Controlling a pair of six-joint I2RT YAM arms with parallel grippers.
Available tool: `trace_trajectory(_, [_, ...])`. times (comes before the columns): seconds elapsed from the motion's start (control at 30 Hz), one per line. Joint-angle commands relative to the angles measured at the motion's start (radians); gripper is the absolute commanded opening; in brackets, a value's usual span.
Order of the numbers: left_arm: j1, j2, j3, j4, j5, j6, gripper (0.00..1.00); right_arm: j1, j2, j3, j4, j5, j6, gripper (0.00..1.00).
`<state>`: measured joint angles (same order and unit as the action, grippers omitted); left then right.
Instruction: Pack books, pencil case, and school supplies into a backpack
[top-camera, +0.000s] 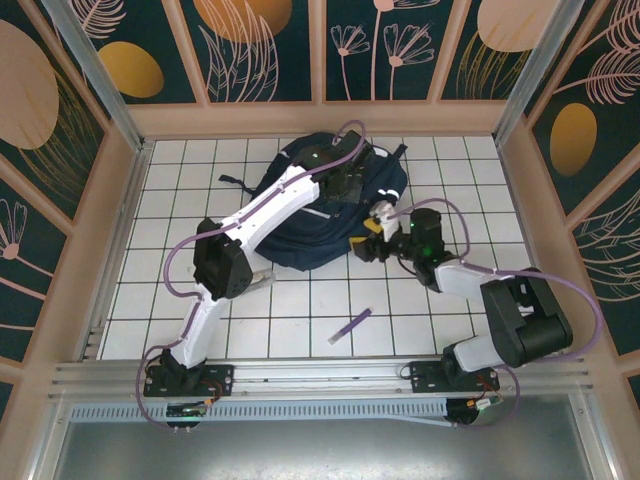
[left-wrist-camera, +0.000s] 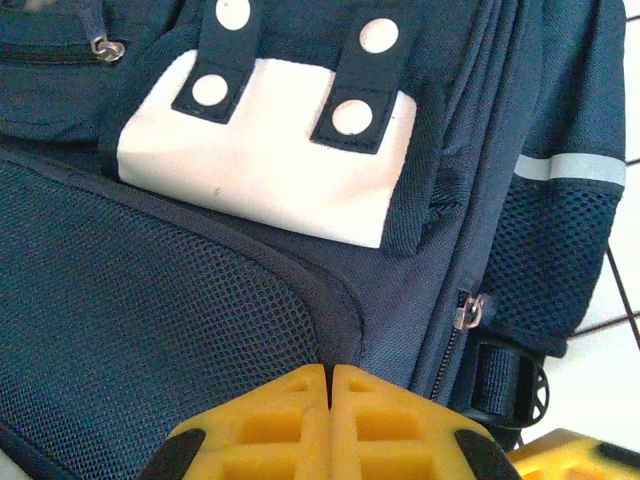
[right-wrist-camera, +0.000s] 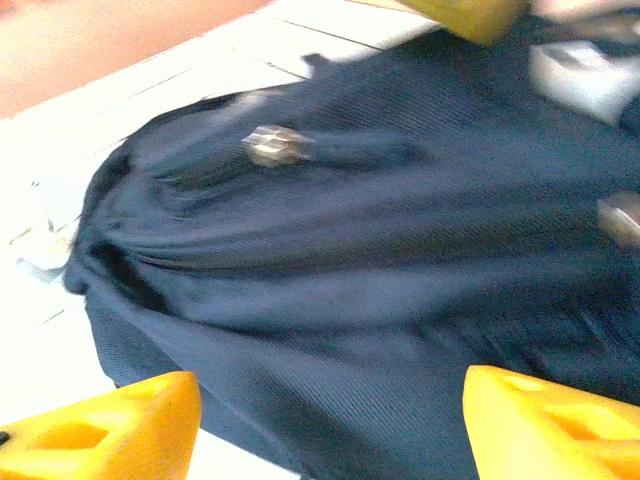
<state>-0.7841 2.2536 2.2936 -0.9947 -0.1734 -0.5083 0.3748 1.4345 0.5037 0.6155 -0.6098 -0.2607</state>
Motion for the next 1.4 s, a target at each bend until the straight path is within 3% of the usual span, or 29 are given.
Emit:
trace_trajectory(0.0, [-0.006,-0.083,-0.026,0.019,0.06,0.007,0.0,0.034,0.04,0.0,0.194,-0.081,-0.263,0.7])
trace_trajectory(0.23, [-0.003,-0.098,-0.071,0.056,0.097,-0.014,0.0,0.035,0.041,-0.032,0.286,-0.106,-0.333,0.69])
trace_trajectory(0.37, [-0.003,-0.103,-0.066,0.062,0.132,-0.028,0.0,0.023,0.08,-0.005,0.239,-0.102,-0.359,0.68])
trace_trajectory(0.6, [-0.003,-0.108,-0.066,0.067,0.211,-0.048,0.0,0.026,0.188,0.049,0.29,-0.026,-0.314,0.68])
trace_trajectory(1.03, [-0.001,-0.104,-0.095,0.084,0.217,-0.044,0.0,-0.019,0.156,0.037,0.283,-0.046,-0.322,0.75])
trace_trajectory(1.27, [0.001,-0.111,-0.167,0.12,0.194,-0.015,0.0,-0.016,0.14,0.053,0.221,-0.03,-0.325,0.74])
trace_trajectory(1.37, [0.0,-0.085,-0.214,0.116,0.2,0.001,0.29,-0.053,0.041,-0.025,0.234,-0.047,-0.282,0.74])
